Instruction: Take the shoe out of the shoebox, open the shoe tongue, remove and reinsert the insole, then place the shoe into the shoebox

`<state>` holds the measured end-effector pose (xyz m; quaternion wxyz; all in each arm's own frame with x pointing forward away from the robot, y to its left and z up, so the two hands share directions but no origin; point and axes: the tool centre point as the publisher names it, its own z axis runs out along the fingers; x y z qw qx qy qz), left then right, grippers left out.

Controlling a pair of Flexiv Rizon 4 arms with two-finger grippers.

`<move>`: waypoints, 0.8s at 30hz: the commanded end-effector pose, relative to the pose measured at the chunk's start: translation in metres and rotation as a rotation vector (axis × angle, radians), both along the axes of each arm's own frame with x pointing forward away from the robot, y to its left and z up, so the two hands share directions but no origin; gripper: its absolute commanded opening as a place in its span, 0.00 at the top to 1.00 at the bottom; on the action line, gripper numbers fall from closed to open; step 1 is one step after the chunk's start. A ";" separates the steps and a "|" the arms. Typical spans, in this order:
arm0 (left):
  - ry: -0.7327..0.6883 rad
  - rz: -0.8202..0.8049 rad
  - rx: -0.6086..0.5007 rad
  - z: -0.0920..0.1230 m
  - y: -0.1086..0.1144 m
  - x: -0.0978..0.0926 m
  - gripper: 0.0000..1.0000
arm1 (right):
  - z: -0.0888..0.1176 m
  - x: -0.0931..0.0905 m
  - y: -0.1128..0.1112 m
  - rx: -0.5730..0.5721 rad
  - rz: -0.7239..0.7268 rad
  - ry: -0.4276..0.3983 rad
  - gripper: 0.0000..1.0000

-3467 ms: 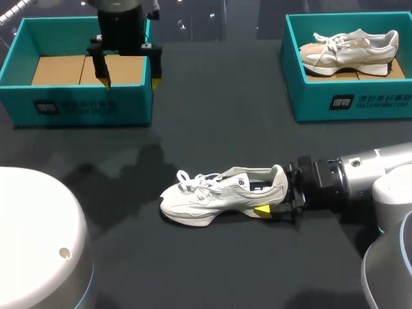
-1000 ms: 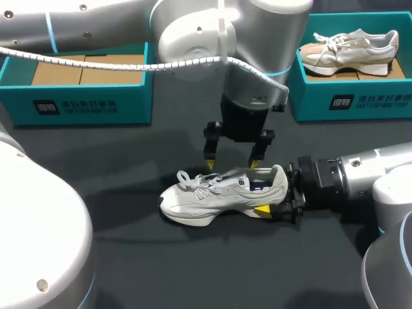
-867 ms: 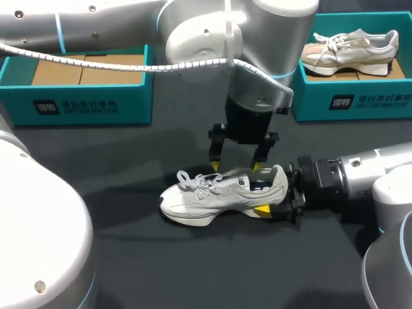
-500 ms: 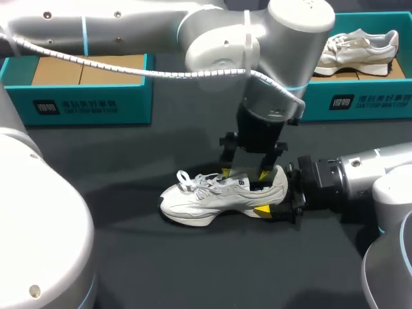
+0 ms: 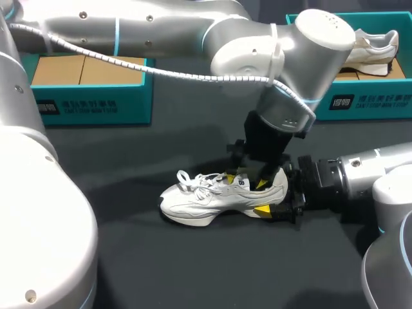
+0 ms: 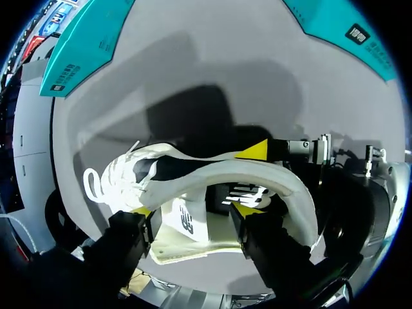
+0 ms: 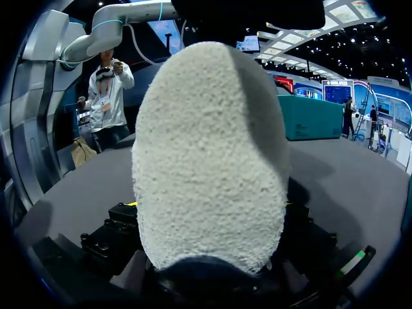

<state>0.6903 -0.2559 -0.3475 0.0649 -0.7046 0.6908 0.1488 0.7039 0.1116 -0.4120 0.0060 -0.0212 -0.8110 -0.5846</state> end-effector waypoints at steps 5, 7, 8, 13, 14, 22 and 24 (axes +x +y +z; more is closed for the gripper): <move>-0.043 0.137 0.162 -0.003 0.005 -0.006 0.51 | 0.001 0.000 0.001 -0.005 0.000 0.001 1.00; -0.041 0.138 0.168 -0.002 0.008 -0.006 0.51 | 0.001 0.000 0.001 -0.005 0.000 0.001 1.00; -0.040 0.138 0.169 -0.001 0.010 -0.007 0.52 | 0.001 0.000 0.001 -0.005 0.000 0.001 1.00; -0.031 0.135 0.171 0.006 0.018 -0.008 0.56 | 0.001 0.000 0.001 -0.005 0.000 0.001 1.00; -0.029 0.134 0.170 0.008 0.019 -0.009 0.57 | 0.001 0.000 0.001 -0.005 0.000 0.001 1.00; -0.029 0.117 0.142 0.019 0.029 -0.015 0.66 | 0.001 0.000 0.001 -0.005 0.000 0.001 1.00; -0.029 0.117 0.138 0.020 0.029 -0.015 0.78 | 0.001 0.000 0.001 -0.005 0.000 0.001 1.00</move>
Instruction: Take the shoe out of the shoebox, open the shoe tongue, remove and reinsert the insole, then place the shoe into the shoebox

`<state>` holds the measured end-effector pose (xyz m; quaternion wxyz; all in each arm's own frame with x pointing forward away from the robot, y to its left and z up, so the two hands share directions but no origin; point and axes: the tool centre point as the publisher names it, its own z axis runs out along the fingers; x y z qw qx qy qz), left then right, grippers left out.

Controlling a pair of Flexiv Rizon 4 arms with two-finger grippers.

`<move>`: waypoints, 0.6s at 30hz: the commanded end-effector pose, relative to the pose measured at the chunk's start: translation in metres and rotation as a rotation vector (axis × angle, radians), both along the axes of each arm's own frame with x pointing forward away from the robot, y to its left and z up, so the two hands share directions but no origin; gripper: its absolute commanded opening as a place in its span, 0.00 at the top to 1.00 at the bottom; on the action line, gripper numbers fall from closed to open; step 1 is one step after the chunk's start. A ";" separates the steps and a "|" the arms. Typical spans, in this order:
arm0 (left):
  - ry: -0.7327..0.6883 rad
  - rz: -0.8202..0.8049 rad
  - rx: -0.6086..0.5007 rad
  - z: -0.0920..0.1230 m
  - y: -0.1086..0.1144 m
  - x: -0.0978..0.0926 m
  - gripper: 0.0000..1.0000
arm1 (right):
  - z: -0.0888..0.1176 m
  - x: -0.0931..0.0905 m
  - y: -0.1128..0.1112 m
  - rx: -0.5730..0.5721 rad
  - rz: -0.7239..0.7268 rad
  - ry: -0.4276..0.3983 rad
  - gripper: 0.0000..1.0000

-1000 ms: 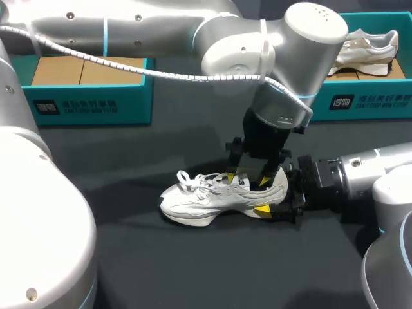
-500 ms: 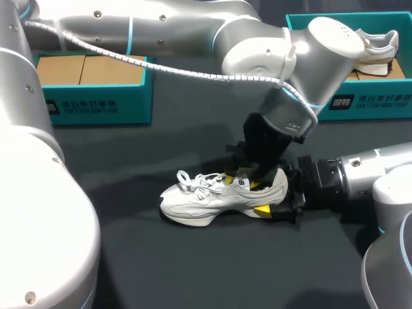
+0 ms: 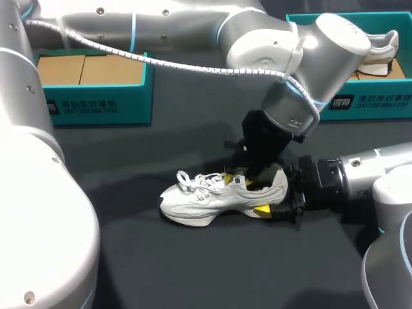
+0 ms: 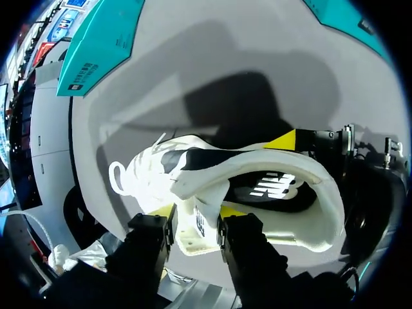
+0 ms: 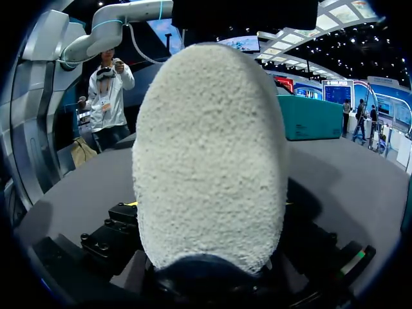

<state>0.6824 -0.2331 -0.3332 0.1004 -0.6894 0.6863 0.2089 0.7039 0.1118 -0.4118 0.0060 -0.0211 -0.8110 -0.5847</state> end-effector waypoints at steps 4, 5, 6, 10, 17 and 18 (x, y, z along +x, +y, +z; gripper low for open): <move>-0.080 0.134 -0.008 0.008 0.009 -0.008 1.00 | 0.001 0.000 0.001 -0.005 0.000 0.001 1.00; -0.082 0.138 -0.015 0.008 0.010 -0.008 1.00 | 0.001 0.000 0.001 -0.005 0.000 0.001 1.00; -0.086 0.144 -0.022 0.009 0.012 -0.007 1.00 | 0.001 0.000 0.001 -0.005 0.000 0.001 1.00; -0.086 0.157 -0.065 0.016 0.023 -0.006 1.00 | 0.001 0.000 0.001 -0.005 0.000 0.001 1.00; -0.086 0.169 -0.193 0.036 0.054 -0.007 1.00 | 0.001 0.000 0.001 -0.005 0.000 0.001 1.00; -0.088 0.175 -0.209 0.039 0.058 -0.007 1.00 | 0.001 0.000 0.001 -0.005 0.000 0.001 1.00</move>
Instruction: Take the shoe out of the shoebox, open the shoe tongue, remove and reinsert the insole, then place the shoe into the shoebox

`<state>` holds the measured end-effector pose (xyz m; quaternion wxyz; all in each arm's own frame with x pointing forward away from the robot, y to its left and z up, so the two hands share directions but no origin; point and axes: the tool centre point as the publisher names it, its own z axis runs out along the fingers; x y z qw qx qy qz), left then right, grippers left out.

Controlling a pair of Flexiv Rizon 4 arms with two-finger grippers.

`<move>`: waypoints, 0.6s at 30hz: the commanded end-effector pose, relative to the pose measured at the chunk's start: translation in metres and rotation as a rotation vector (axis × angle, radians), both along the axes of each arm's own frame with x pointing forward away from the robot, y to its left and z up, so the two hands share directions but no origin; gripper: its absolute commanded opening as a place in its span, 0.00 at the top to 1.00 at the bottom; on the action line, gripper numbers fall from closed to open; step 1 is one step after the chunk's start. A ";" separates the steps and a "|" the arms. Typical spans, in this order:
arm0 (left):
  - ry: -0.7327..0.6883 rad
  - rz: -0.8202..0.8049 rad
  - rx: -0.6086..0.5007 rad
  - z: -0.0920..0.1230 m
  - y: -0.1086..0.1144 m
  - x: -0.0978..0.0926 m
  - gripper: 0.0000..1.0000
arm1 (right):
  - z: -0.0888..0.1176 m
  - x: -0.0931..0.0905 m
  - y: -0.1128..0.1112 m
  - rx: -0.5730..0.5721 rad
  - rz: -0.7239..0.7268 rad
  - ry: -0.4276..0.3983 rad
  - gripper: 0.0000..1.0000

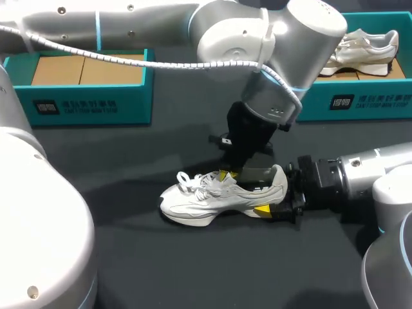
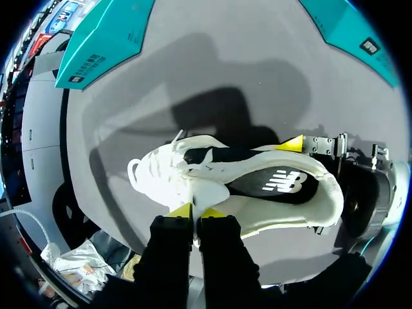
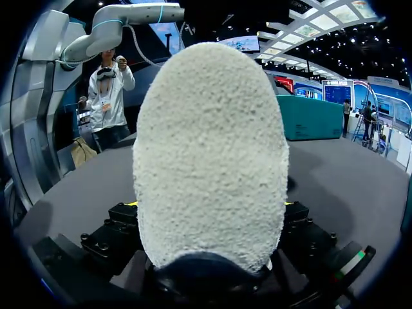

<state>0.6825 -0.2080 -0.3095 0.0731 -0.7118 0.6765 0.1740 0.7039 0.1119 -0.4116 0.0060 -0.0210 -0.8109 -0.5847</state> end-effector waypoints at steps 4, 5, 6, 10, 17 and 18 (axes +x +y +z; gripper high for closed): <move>-0.075 0.126 -0.179 0.021 0.049 -0.011 1.00 | 0.000 0.000 0.001 -0.005 0.000 0.001 1.00; -0.077 0.122 -0.190 0.021 0.053 -0.012 1.00 | 0.000 0.000 0.001 -0.005 0.000 0.001 1.00; -0.076 0.116 -0.196 0.021 0.056 -0.013 1.00 | 0.000 0.000 0.001 -0.005 0.000 0.001 1.00; -0.084 0.109 -0.222 0.014 0.067 -0.013 1.00 | 0.000 0.000 0.001 -0.005 0.000 0.001 1.00; -0.074 0.087 -0.216 -0.006 0.079 -0.012 1.00 | 0.000 0.000 0.001 -0.005 0.000 0.001 1.00; -0.070 0.082 -0.210 -0.008 0.080 -0.012 1.00 | 0.000 0.000 0.001 -0.005 0.000 0.001 1.00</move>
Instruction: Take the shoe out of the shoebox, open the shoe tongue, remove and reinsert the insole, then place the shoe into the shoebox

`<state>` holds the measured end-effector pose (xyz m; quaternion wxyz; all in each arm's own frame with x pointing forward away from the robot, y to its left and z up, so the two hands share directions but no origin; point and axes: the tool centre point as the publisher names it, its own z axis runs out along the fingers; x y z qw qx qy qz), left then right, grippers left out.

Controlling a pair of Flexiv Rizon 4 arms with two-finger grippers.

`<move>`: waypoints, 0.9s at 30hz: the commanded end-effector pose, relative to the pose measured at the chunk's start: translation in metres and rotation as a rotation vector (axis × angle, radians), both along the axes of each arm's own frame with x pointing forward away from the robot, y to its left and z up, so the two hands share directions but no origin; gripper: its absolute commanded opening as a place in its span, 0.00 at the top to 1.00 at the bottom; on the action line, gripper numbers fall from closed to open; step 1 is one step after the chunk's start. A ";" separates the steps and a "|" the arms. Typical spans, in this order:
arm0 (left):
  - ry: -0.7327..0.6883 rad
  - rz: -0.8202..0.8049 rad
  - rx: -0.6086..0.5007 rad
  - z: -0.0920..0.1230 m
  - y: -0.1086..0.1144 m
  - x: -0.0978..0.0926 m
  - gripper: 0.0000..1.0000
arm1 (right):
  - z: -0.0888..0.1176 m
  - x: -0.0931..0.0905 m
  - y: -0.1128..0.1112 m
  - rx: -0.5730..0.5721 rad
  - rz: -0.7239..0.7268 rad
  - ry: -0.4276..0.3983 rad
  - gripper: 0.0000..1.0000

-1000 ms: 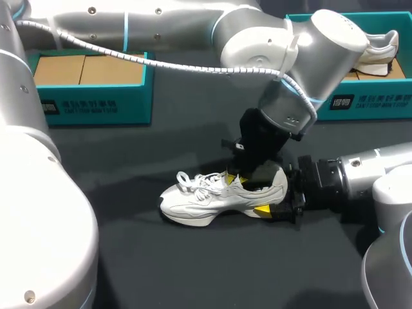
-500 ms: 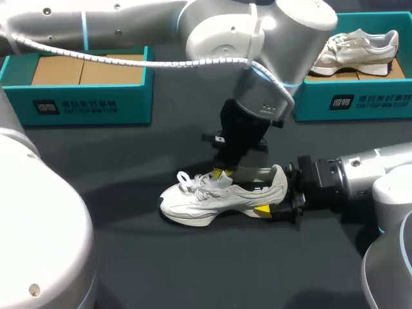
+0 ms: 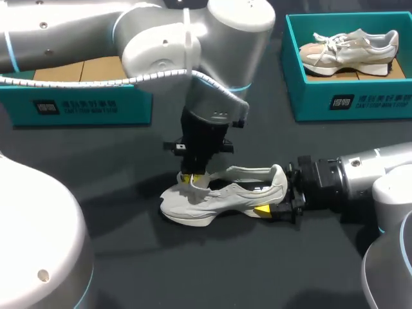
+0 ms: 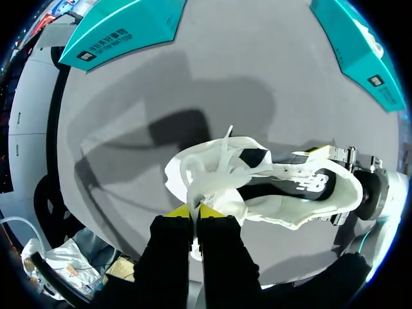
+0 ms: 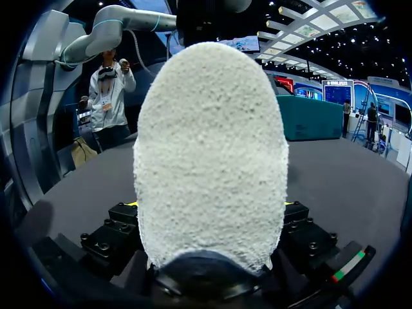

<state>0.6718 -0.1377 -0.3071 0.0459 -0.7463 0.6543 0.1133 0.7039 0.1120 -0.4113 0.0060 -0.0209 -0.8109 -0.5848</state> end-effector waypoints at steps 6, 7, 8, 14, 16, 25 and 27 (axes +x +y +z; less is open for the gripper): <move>0.001 -0.010 -0.052 -0.028 0.015 0.003 0.96 | 0.000 0.000 0.000 -0.005 0.000 0.001 1.00; 0.000 -0.011 -0.045 -0.030 0.016 0.004 0.88 | 0.000 0.000 0.000 -0.005 0.000 0.001 1.00; -0.001 -0.012 -0.035 -0.033 0.017 0.005 0.82 | 0.000 0.000 0.000 -0.005 0.000 0.001 1.00; 0.015 -0.023 0.000 -0.044 0.022 0.008 0.74 | 0.000 0.000 0.000 -0.005 0.000 0.001 1.00; 0.015 -0.029 0.006 -0.046 0.025 0.008 0.66 | 0.000 0.000 0.000 -0.005 0.000 0.001 1.00; 0.019 -0.058 0.049 -0.054 0.038 0.008 0.52 | 0.000 0.000 0.000 -0.005 0.000 0.001 1.00; 0.020 -0.063 0.053 -0.053 0.042 0.008 0.51 | 0.000 0.000 0.000 -0.005 0.000 0.001 1.00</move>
